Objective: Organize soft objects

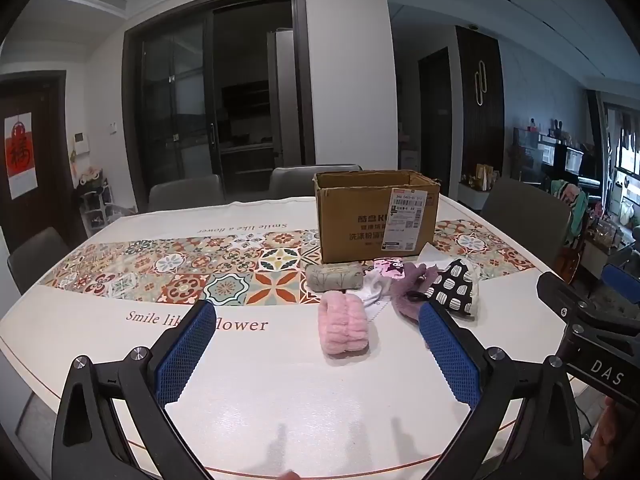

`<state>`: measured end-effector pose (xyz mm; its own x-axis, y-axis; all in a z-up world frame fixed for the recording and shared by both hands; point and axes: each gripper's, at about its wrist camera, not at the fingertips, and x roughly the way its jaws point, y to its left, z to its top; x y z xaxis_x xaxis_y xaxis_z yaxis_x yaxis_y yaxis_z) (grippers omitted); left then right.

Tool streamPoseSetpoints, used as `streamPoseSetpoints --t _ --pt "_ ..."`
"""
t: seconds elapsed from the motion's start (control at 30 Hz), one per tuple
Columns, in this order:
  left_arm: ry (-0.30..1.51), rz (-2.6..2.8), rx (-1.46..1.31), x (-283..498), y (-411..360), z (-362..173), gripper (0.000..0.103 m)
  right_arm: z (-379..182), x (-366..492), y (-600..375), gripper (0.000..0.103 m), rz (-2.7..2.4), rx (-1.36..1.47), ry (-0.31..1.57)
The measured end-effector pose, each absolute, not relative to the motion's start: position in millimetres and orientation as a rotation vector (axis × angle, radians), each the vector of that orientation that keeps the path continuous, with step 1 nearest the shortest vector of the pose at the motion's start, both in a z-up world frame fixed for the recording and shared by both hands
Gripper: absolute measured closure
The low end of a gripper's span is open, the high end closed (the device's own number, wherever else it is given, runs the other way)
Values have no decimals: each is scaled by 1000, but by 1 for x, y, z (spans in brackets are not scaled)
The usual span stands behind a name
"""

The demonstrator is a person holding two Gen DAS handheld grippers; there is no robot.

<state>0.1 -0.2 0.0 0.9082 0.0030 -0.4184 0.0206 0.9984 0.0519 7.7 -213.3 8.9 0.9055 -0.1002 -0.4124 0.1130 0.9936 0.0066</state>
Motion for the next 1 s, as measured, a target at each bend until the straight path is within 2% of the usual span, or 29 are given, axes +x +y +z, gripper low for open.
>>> streamPoseSetpoints --t 1.0 --pt "400 0 48 -4 3 1 0 8 6 -214 0 -112 38 419"
